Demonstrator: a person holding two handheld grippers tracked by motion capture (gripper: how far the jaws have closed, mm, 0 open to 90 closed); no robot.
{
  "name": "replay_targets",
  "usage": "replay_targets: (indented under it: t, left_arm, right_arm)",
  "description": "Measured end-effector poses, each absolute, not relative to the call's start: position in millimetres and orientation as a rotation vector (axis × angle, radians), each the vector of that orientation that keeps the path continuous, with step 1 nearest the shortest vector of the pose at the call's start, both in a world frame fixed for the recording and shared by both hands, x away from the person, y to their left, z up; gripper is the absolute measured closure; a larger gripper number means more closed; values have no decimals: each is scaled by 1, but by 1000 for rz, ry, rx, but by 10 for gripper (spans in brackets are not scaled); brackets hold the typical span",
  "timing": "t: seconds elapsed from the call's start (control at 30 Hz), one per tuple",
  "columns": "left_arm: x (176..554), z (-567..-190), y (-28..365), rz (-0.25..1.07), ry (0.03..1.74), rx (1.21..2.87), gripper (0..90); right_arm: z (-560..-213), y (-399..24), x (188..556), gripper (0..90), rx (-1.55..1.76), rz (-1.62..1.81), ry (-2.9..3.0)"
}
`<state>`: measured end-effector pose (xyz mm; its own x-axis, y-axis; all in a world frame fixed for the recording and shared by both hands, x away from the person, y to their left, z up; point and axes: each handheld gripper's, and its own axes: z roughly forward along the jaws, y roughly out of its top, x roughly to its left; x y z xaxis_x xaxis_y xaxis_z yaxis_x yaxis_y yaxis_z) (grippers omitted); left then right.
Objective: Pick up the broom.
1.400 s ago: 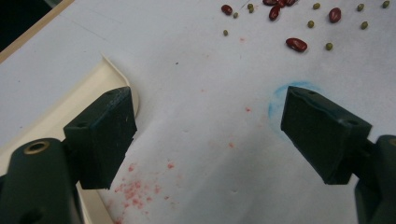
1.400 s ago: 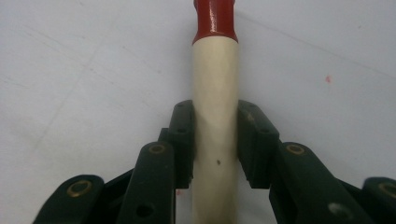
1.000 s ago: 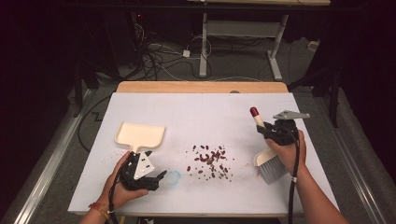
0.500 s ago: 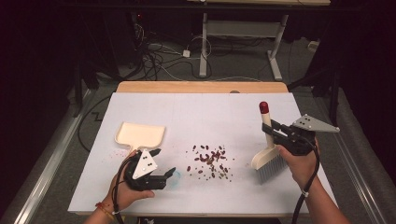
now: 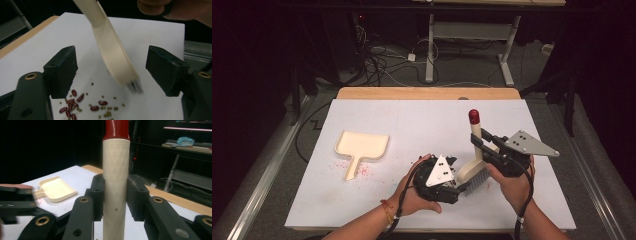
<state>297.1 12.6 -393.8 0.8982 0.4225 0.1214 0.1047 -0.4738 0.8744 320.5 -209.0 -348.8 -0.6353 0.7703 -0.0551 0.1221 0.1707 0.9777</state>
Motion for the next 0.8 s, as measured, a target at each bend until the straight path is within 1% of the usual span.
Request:
replay_targets:
  t: [0.1,0.13,0.3,0.33,0.4,0.5,0.67,0.7,0.8]
  left_arm:
    - [303,-396,3,387,409,2033,273]
    - [305,-398,1,383,420,2028,310]
    - [311,-406,-4,381,452,2039,357]
    - [313,-407,-4,387,457,2041,383]
    - [316,-408,-2,363,460,2031,410]
    - [318,-411,0,362,472,2034,486]
    - [321,-409,9,354,468,2018,568]
    - [322,-408,11,351,473,2014,600]
    - [324,-406,17,339,467,2026,617]
  right_arm:
    - [-350,-204,318,696,840,1515,1881]
    - [-351,-199,315,697,830,1513,1890]
    - [-349,-192,309,696,794,1514,1870]
    - [-348,-188,305,696,768,1518,1875]
    - [-347,-184,301,696,756,1522,1861]
    - [-345,-182,297,696,732,1530,1845]
    - [-345,-182,295,694,726,1523,1866]
    - [-346,-182,296,694,726,1527,1867]
    - [-347,-183,296,690,730,1537,1868]
